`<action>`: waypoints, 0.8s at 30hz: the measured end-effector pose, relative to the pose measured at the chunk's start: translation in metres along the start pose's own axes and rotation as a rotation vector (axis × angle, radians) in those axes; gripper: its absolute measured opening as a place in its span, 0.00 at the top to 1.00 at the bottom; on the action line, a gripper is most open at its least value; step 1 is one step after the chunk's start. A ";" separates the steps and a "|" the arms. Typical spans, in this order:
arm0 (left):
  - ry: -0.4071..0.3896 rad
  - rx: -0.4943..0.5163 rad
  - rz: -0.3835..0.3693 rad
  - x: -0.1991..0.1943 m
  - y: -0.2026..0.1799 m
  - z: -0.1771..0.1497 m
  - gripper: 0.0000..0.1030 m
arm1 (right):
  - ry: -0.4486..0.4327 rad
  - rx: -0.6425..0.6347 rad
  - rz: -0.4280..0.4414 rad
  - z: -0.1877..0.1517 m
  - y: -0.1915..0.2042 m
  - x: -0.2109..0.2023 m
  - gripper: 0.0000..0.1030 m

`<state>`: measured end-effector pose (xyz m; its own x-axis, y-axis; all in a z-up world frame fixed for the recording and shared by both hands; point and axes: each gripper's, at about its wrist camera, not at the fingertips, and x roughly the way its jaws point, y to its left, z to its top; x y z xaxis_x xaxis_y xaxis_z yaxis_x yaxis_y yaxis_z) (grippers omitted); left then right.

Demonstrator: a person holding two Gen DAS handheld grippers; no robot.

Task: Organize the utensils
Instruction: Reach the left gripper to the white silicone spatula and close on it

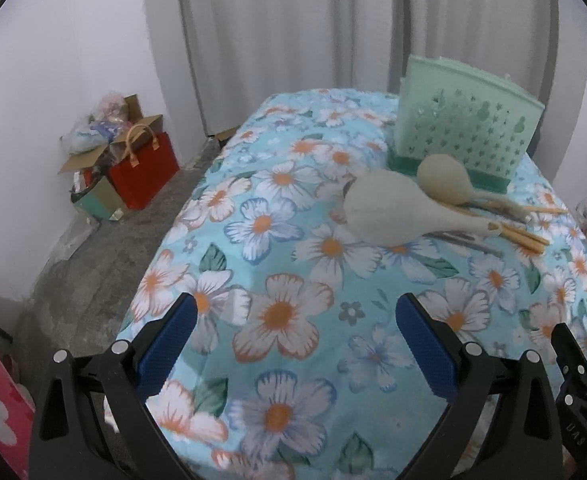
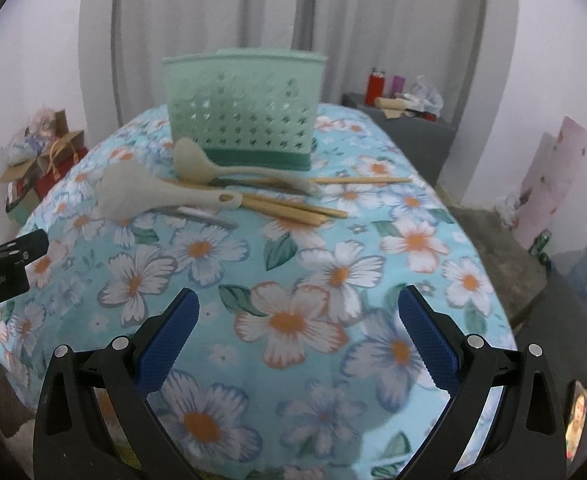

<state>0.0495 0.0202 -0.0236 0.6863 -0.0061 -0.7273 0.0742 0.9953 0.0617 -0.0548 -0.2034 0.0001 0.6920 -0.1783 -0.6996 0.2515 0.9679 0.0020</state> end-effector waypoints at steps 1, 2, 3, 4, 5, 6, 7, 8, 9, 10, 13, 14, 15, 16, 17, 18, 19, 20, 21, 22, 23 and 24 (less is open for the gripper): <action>0.001 0.006 -0.010 0.004 0.000 0.002 0.05 | 0.009 -0.010 0.007 0.000 0.002 0.005 0.08; -0.001 0.013 -0.036 0.009 0.001 0.003 0.05 | 0.020 -0.019 0.012 0.000 0.005 0.010 0.08; -0.001 0.017 -0.052 0.011 0.001 0.005 0.05 | 0.032 -0.027 0.018 0.001 0.007 0.016 0.08; 0.001 0.021 -0.085 0.016 0.001 0.008 0.05 | 0.042 -0.032 0.024 0.000 0.010 0.020 0.08; 0.001 0.024 -0.124 0.020 0.001 0.011 0.05 | 0.059 -0.039 0.034 -0.001 0.012 0.027 0.08; -0.001 0.024 -0.156 0.023 0.002 0.014 0.05 | 0.073 -0.045 0.042 -0.001 0.014 0.032 0.08; -0.003 0.014 -0.214 0.027 0.003 0.018 0.05 | 0.092 -0.051 0.053 -0.003 0.016 0.038 0.08; -0.002 -0.007 -0.259 0.031 0.006 0.022 0.05 | 0.109 -0.057 0.065 -0.004 0.018 0.044 0.08; 0.005 -0.041 -0.297 0.035 0.010 0.026 0.05 | 0.120 -0.059 0.075 -0.005 0.019 0.048 0.08; 0.011 -0.067 -0.315 0.039 0.011 0.029 0.05 | 0.124 -0.055 0.086 -0.006 0.019 0.051 0.08; 0.039 -0.169 -0.368 0.053 0.017 0.044 0.05 | 0.115 -0.039 0.109 -0.007 0.018 0.053 0.08; 0.043 -0.197 -0.373 0.058 0.019 0.050 0.05 | 0.113 -0.035 0.114 -0.008 0.018 0.053 0.08; 0.044 -0.220 -0.363 0.063 0.021 0.057 0.05 | 0.111 -0.033 0.118 -0.008 0.018 0.054 0.08; 0.038 -0.231 -0.344 0.068 0.021 0.062 0.05 | 0.110 -0.033 0.121 -0.008 0.018 0.054 0.08; 0.027 -0.233 -0.310 0.072 0.021 0.070 0.05 | 0.108 -0.034 0.124 -0.009 0.018 0.053 0.08; 0.017 -0.225 -0.276 0.076 0.019 0.078 0.05 | 0.108 -0.035 0.128 -0.009 0.017 0.053 0.08; 0.015 -0.213 -0.258 0.079 0.019 0.084 0.05 | 0.108 -0.035 0.131 -0.008 0.018 0.054 0.08; 0.021 -0.188 -0.233 0.084 0.014 0.093 0.05 | 0.111 -0.035 0.134 -0.007 0.016 0.055 0.08; 0.031 -0.165 -0.214 0.090 0.009 0.102 0.05 | 0.110 -0.034 0.135 -0.006 0.016 0.055 0.08; 0.035 -0.152 -0.210 0.093 0.007 0.107 0.05 | 0.110 -0.034 0.137 -0.006 0.016 0.056 0.08; 0.042 -0.135 -0.205 0.098 0.003 0.114 0.05 | 0.110 -0.035 0.139 -0.006 0.016 0.056 0.08; 0.051 -0.123 -0.195 0.102 -0.002 0.120 0.05 | 0.110 -0.036 0.141 -0.006 0.016 0.056 0.08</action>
<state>0.2066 0.0065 -0.0157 0.6295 -0.1981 -0.7513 0.1112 0.9800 -0.1652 -0.0160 -0.1965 -0.0431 0.6401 -0.0222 -0.7680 0.1320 0.9879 0.0814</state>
